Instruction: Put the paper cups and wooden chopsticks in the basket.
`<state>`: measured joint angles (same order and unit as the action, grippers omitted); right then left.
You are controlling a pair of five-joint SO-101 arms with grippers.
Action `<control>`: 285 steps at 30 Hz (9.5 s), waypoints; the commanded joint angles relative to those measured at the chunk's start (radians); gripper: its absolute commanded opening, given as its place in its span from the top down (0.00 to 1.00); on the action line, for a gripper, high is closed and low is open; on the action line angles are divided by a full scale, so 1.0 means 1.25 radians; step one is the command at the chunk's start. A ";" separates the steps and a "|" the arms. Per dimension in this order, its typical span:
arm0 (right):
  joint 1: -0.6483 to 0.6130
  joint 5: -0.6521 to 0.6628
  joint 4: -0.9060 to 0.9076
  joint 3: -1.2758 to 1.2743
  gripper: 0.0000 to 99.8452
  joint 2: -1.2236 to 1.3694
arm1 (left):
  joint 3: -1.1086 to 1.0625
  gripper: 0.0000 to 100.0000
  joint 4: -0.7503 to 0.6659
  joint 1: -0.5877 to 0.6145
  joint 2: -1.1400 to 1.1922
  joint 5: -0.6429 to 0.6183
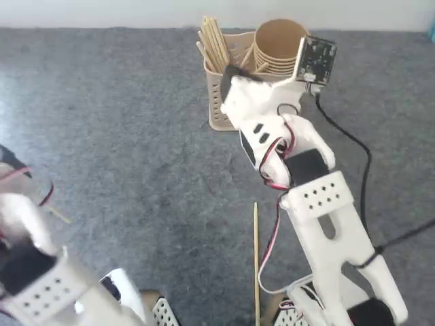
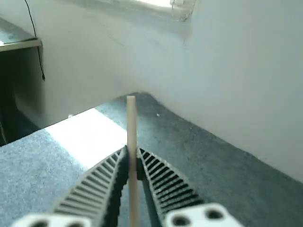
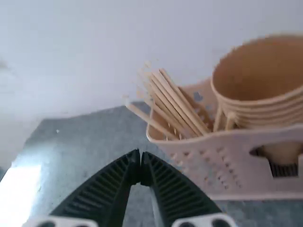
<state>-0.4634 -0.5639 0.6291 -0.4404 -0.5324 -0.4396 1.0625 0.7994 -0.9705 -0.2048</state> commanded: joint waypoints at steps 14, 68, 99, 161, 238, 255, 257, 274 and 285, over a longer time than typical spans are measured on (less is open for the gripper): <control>0.150 0.005 0.368 -0.076 0.99 -0.084 | 0.821 0.99 0.279 -0.501 0.532 -0.083; 0.249 0.182 0.068 -0.671 0.99 -0.500 | 1.110 0.98 -0.436 -0.816 1.134 0.005; 0.013 0.109 0.193 -0.605 0.99 -0.334 | 1.685 0.86 0.538 -0.658 1.059 -0.001; 0.025 0.266 0.392 -0.231 0.99 -0.484 | 0.004 0.84 0.085 -0.459 0.079 -0.020; 0.252 0.355 0.250 0.296 0.99 -0.177 | -0.906 0.84 -0.551 -0.376 -0.495 0.031; 0.539 0.431 0.363 -0.388 0.99 -0.580 | -0.996 0.85 -0.415 -0.423 -0.679 0.031; 0.539 0.454 0.310 -0.509 0.99 -0.655 | -0.996 0.85 -0.406 -0.412 -0.676 0.031; 0.489 0.560 0.284 -0.998 0.99 -0.942 | -0.996 0.99 -0.215 -0.387 -0.678 0.146; 0.449 0.552 0.538 -0.994 0.99 -1.027 | -0.996 0.99 -0.001 -0.433 -0.678 0.147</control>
<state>0.1074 0.1174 1.2398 -1.6709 -1.7906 -1.6916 0.9950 0.2885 -1.8021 -0.0284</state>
